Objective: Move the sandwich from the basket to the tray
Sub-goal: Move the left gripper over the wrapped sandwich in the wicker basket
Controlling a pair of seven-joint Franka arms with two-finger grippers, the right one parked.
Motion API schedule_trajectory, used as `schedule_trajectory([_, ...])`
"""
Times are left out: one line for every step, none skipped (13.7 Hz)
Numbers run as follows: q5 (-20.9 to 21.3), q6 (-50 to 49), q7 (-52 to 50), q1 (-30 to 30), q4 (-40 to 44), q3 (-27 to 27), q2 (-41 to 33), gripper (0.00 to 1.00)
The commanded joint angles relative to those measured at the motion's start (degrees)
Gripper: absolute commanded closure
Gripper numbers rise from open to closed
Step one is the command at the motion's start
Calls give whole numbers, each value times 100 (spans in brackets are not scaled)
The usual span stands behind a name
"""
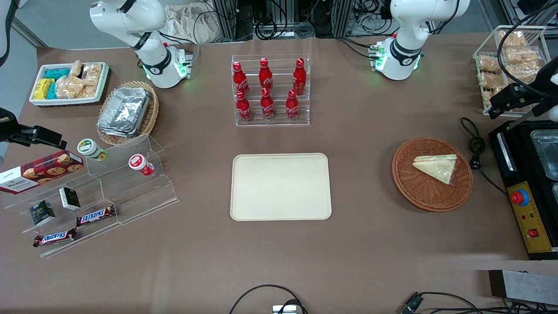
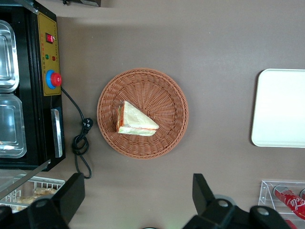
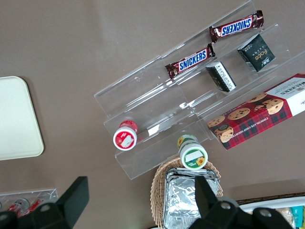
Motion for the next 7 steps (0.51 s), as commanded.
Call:
schedule_trajectory([-49, -24, -314, -13, 129, 16, 58, 0])
schedule_trajectory([-40, -24, -516, -13, 103, 16, 75, 0])
schedule_trajectory([-6, -24, -562, -22, 112, 7, 171, 0])
schedule_trajectory([47, -24, -553, -30, 77, 7, 233, 0])
schedule_trajectory([65, -6, -588, -30, 51, 7, 312, 0])
schedule_trajectory([65, -6, -850, -13, 24, 25, 443, 0])
schedule_trajectory([65, 72, -1418, -13, -141, 25, 462, 0])
